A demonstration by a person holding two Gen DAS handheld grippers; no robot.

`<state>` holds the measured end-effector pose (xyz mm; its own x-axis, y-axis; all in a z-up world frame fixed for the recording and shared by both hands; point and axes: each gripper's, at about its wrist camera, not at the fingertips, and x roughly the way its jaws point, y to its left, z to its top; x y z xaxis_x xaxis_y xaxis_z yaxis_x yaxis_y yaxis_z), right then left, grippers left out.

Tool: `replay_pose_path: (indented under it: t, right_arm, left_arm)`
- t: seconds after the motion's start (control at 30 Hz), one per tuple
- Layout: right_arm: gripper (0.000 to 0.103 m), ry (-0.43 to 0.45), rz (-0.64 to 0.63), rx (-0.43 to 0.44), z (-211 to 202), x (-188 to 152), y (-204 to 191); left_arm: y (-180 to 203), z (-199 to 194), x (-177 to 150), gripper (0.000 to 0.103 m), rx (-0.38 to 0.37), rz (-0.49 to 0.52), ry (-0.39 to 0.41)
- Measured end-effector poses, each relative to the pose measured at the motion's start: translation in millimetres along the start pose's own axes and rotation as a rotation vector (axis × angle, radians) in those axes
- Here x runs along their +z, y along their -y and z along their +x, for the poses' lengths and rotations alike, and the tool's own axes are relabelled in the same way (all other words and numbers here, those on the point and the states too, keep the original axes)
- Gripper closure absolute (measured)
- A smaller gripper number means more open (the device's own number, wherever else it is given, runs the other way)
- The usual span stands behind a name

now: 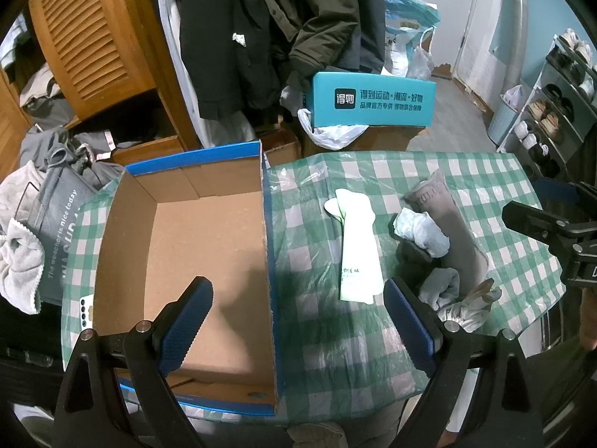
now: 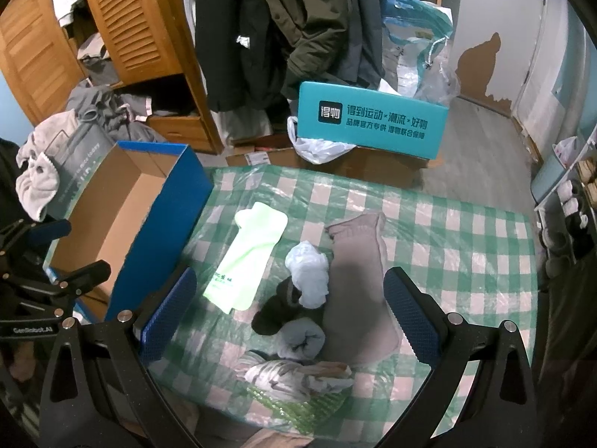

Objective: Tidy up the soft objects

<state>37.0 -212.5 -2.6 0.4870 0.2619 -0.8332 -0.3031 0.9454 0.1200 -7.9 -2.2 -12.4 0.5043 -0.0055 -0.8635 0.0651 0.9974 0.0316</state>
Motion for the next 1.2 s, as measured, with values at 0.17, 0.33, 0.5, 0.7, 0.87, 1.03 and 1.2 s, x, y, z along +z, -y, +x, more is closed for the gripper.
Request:
replay_pose_path:
  t: [0.17,0.33,0.5,0.7,0.87,1.03,1.2]
  right_arm:
    - [0.002,-0.004,-0.001,-0.002,-0.5,0.0,0.2]
    - [0.002,-0.005,-0.002,-0.006,-0.3,0.7,0.9]
    - [0.002,-0.005,-0.002,-0.006,0.3,0.1,0.9]
    - [0.002,-0.007,-0.001,-0.009,0.7,0.5,1.7]
    - [0.002,-0.010,0.000,-0.016,3.0,-3.0,6.8]
    - [0.002,-0.016,0.010,-0.028,5.3,-4.2,14.4]
    - [0.002,-0.022,0.032,-0.036,6.8,-4.6,24.6]
  left_arm:
    - [0.8,0.1,-0.7,0.009,0.000,0.004,0.000]
    - [1.7,1.1,-1.9,0.009,-0.002,0.003,-0.004]
    - [7.9,3.6,-7.6,0.009,-0.003,0.012,-0.011]
    - [9.5,4.2,-7.7,0.009,-0.005,0.015,-0.017]
    - [10.3,7.2,0.4,0.009,-0.013,0.019,-0.033]
    - [13.0,10.2,7.0,0.009,-0.024,0.026,-0.045]
    - [18.4,17.8,11.8,0.009,-0.040,0.031,-0.066]
